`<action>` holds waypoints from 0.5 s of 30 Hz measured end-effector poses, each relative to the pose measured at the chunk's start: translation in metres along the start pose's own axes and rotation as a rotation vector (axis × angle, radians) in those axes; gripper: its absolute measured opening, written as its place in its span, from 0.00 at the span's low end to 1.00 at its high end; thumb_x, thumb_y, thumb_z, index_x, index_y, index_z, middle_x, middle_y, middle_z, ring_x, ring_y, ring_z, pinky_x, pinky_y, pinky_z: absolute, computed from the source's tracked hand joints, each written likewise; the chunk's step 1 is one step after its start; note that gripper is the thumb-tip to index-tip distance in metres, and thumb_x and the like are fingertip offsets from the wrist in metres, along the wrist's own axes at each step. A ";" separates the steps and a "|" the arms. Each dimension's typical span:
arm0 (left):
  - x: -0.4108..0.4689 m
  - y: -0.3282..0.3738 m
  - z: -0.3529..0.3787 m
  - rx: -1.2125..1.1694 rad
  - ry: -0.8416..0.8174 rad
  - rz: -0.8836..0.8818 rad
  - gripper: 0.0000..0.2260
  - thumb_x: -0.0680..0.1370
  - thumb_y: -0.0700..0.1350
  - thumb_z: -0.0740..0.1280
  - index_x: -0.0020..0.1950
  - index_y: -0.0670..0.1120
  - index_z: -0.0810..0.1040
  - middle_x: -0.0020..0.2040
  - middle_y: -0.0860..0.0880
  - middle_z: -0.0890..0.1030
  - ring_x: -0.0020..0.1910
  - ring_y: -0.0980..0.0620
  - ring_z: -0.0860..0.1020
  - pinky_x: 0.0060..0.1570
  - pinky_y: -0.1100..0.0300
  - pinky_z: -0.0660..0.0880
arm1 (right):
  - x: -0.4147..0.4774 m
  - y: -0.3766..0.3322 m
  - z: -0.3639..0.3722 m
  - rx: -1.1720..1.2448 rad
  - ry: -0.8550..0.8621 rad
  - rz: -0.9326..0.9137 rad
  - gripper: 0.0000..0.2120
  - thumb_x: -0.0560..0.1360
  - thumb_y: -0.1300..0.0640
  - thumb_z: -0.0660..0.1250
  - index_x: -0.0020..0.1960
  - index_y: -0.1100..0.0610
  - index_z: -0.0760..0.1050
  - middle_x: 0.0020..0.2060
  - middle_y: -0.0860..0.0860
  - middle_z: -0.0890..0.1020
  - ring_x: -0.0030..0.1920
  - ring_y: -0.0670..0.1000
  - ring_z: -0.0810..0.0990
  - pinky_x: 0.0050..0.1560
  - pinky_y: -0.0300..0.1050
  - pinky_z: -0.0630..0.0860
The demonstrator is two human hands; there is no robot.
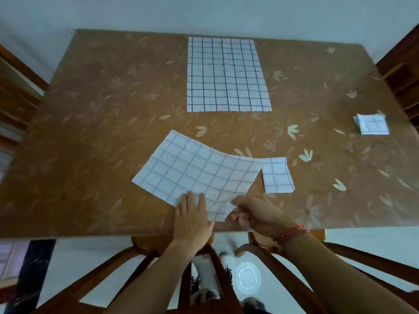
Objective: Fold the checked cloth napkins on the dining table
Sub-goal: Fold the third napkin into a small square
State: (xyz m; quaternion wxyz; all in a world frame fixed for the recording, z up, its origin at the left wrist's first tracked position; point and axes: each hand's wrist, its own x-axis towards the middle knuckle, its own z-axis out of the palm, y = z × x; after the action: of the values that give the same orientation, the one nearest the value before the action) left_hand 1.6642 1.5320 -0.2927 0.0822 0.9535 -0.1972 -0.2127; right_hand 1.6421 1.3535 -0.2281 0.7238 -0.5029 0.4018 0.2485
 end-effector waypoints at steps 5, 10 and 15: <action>0.006 -0.016 -0.004 -0.033 -0.003 0.085 0.30 0.81 0.43 0.58 0.79 0.50 0.48 0.79 0.42 0.47 0.78 0.43 0.44 0.75 0.50 0.48 | -0.009 0.009 -0.007 -0.039 -0.219 -0.027 0.07 0.78 0.65 0.65 0.52 0.68 0.73 0.48 0.68 0.83 0.55 0.67 0.81 0.66 0.62 0.73; 0.000 -0.040 -0.010 -0.093 -0.040 0.213 0.29 0.82 0.42 0.59 0.79 0.51 0.49 0.80 0.47 0.47 0.78 0.49 0.43 0.75 0.53 0.50 | -0.008 0.013 -0.023 -0.084 -0.117 -0.194 0.26 0.60 0.73 0.71 0.58 0.68 0.73 0.48 0.61 0.85 0.48 0.58 0.85 0.39 0.48 0.79; -0.007 -0.072 -0.006 -0.153 -0.104 0.415 0.39 0.76 0.30 0.62 0.79 0.54 0.49 0.80 0.52 0.46 0.78 0.55 0.42 0.75 0.53 0.52 | 0.003 0.021 -0.045 -0.526 0.217 -0.467 0.29 0.68 0.72 0.72 0.62 0.47 0.70 0.42 0.47 0.86 0.45 0.38 0.84 0.51 0.37 0.80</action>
State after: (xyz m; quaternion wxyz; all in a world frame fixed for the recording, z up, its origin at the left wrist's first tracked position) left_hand 1.6859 1.6010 -0.3017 0.1862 0.8712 -0.3764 -0.2543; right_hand 1.6126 1.3196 -0.2497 0.5602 -0.7734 0.2730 0.1166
